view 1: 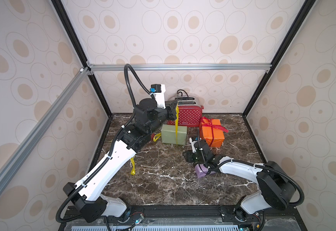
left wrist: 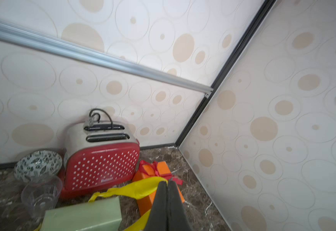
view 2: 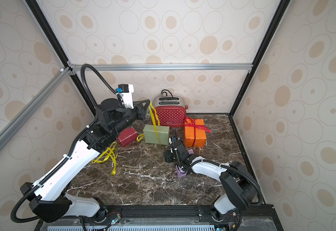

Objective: Untie the ribbon bows on the gift boxes
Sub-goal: Pull the ribbon from the gift box.

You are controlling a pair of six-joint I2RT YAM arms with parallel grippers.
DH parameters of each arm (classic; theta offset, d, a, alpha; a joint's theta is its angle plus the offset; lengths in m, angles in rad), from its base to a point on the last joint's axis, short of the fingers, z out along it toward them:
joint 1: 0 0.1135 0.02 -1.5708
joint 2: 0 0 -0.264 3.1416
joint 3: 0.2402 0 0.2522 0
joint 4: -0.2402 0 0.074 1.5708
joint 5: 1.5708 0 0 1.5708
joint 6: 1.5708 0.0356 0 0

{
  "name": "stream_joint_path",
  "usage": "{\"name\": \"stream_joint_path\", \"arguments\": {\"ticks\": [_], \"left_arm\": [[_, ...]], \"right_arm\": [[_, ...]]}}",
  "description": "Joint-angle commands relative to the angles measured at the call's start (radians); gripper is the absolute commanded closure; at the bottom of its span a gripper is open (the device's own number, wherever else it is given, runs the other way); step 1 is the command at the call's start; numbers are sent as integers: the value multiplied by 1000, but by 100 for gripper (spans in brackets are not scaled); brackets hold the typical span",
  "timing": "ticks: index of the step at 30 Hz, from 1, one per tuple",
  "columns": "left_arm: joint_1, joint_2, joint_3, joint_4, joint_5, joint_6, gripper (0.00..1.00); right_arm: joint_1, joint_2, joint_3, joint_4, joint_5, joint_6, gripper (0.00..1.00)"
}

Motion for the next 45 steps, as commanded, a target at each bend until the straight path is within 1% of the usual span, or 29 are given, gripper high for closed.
{"name": "stream_joint_path", "arguments": {"ticks": [1, 12, 14, 21, 30, 32, 35, 40, 45], "left_arm": [[-2, 20, 146, -31, -23, 81, 100], [-2, 156, 574, -114, -97, 228, 100], [-2, 168, 638, -115, -134, 257, 100], [-2, 179, 791, -121, -230, 384, 100], [-2, 66, 791, -69, -407, 638, 100], [-3, 32, 792, -66, -414, 677, 100], [-3, -18, 790, -65, -419, 703, 100], [-3, -100, 739, -55, -447, 740, 100], [-2, -156, 663, -43, -509, 799, 100]], "right_arm": [[-1, -18, -8, -12, 8, 10, 45], [0, -17, -6, -18, 8, 2, 45], [0, -17, -6, -19, 9, 1, 45], [-1, -16, -5, -19, 11, -1, 45], [-1, -11, -2, -21, 10, -2, 45], [-1, -10, -1, -21, 6, -1, 45], [0, -9, 0, -19, -1, 1, 45], [0, -6, 0, -23, -1, -1, 45], [-1, -1, 2, -23, -2, -3, 45]]}}
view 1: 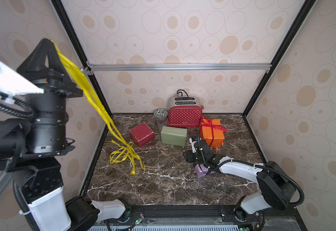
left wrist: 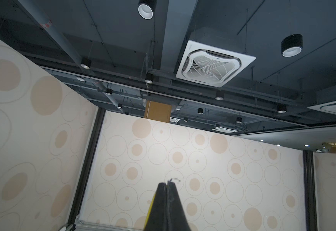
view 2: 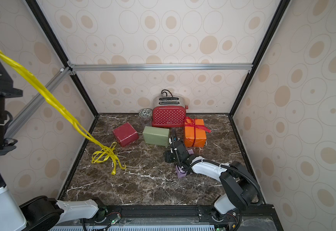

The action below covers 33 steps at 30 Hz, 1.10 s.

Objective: Untie the ribbon bows on the gift boxes
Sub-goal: Pull the ribbon from the gift box, then place the ribbon at the center of the board.

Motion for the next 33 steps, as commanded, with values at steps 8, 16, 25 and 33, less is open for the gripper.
{"name": "stream_joint_path", "arguments": {"ticks": [8, 16, 25, 33], "left_arm": [[-2, -40, -260, 84, -166, 217, 100], [154, -35, -397, 14, -146, 126, 100], [334, -167, -816, -78, -169, -154, 100], [513, -193, -1021, -422, -239, -601, 100]], "right_arm": [[-1, 3, 4, -15, -11, 1, 45], [0, 5, 6, -16, -23, 3, 45], [-1, 3, 10, -24, -17, 1, 45], [0, 1, 10, -26, -17, 1, 45]]}}
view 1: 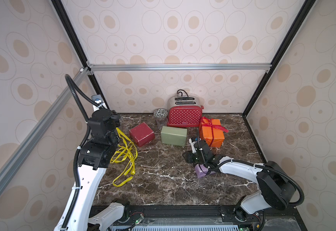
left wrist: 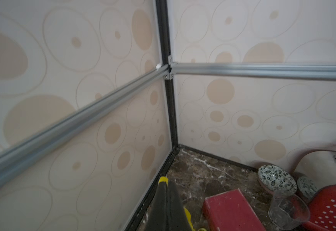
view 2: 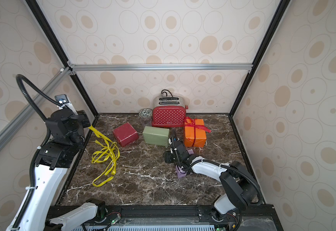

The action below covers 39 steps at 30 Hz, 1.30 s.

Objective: Untie the ribbon bows on the gift boxes
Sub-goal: Place the ribbon at the center of the board.

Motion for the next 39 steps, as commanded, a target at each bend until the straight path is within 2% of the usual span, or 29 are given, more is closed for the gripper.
{"name": "stream_joint_path", "arguments": {"ticks": [1, 5, 6, 8, 9, 10, 11, 13, 15, 16, 18, 20, 22, 24, 29, 35, 37, 39], "left_arm": [[48, 3, -27, -230, -39, -274, 100], [84, 3, -112, -321, -26, -418, 100], [91, 6, -132, -334, -21, -438, 94], [98, 22, -161, -363, 1, -464, 90], [103, 32, -174, -380, 16, -479, 85], [105, 36, -188, -389, 35, -490, 75], [107, 37, -204, -392, 53, -495, 61], [116, 31, -239, -401, 88, -519, 27], [134, 25, -260, -405, 140, -522, 4], [141, 22, -264, -409, 164, -515, 1], [144, 20, -266, -394, 238, -475, 1], [143, 31, -264, -362, 406, -390, 1], [143, 42, -274, -329, 633, -316, 1], [143, 21, -320, -285, 757, -299, 1], [143, -81, -481, -146, 827, -321, 1], [143, -102, -529, -119, 888, -350, 3], [143, -119, -532, -119, 889, -352, 4], [142, -133, -537, -88, 895, -353, 4]], "right_arm": [[-1, 2, 12, -13, 7, 1, 45], [0, 3, 14, -19, 10, -1, 45], [0, 2, 13, -19, 13, -2, 45], [-1, 1, 12, -20, 15, -4, 45], [-1, 1, 12, -19, 15, -3, 45], [0, 0, 12, -19, 16, -3, 45], [-1, -1, 12, -18, 17, -3, 45], [-1, -5, 7, -16, 25, -1, 45], [-1, -14, 2, -14, 35, -2, 45], [0, -21, -2, -12, 42, -3, 45], [-1, -33, -7, -11, 57, -5, 45], [-1, -43, -13, -12, 68, -7, 45], [0, -53, -7, -28, 84, -11, 45], [-1, -57, 7, -63, 116, -14, 45], [-4, 16, 198, -307, 189, -3, 44], [-20, 211, 590, -533, 215, -63, 44], [-36, 295, 731, -564, 169, -111, 42], [-58, 423, 949, -678, 135, -147, 41]]}}
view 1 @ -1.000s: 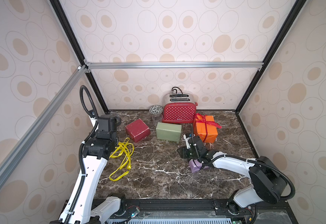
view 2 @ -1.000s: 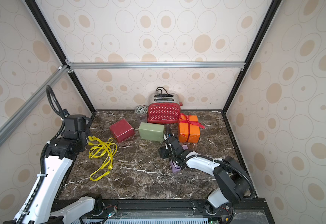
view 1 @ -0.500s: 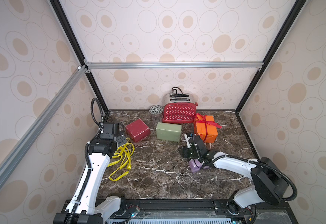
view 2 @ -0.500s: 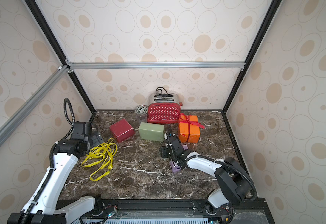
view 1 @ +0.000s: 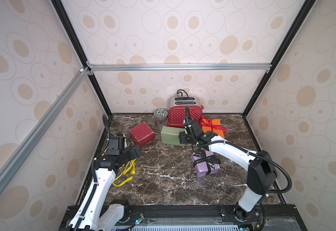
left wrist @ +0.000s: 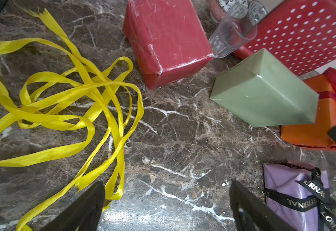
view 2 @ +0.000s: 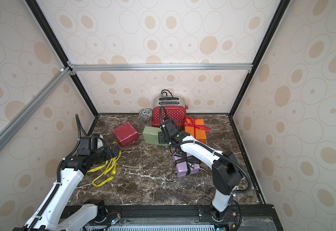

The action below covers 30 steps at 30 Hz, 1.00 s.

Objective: Untie the ribbon bows on the gift boxes
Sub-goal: Place the ribbon at the center of the board, then adjust the gift box at the center of the board.

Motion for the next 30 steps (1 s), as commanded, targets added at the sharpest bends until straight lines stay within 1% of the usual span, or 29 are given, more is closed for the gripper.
{"name": "stream_joint_path", "arguments": {"ticks": [1, 3, 4, 7, 8, 9, 12, 14, 16, 22, 24, 27, 30], "left_arm": [[3, -36, 1, 54, 40, -10, 4], [3, -42, 1, 57, 53, -12, 5], [2, -45, 1, 57, 57, -13, 5], [1, -48, -2, 60, 75, -15, 7], [0, -47, -2, 62, 80, -15, 7], [0, -46, -2, 63, 85, -15, 8], [0, -37, 0, 64, 106, -17, 8], [1, -37, 0, 66, 114, -19, 9], [1, -40, 0, 67, 117, -19, 9], [1, -46, -2, 72, 132, -22, 10], [0, -47, -3, 72, 131, -21, 10], [1, -53, -4, 72, 129, -20, 10], [0, -53, -6, 72, 125, -19, 10]], "right_arm": [[-37, 175, 274, -225, -55, -89, 41], [-57, 326, 508, -351, -136, -148, 41], [-63, 384, 590, -399, -156, -177, 41], [-68, 525, 827, -484, -233, -301, 35], [-73, 558, 880, -501, -274, -334, 33], [-79, 590, 929, -518, -314, -357, 28], [-85, 641, 1035, -577, -452, -406, 23], [-83, 636, 1036, -602, -506, -432, 21], [-84, 622, 1008, -615, -498, -450, 19], [-64, 586, 932, -667, -497, -513, 19], [-37, 564, 891, -660, -463, -533, 18], [10, 543, 841, -642, -337, -547, 19], [62, 513, 782, -636, -246, -560, 20]]}}
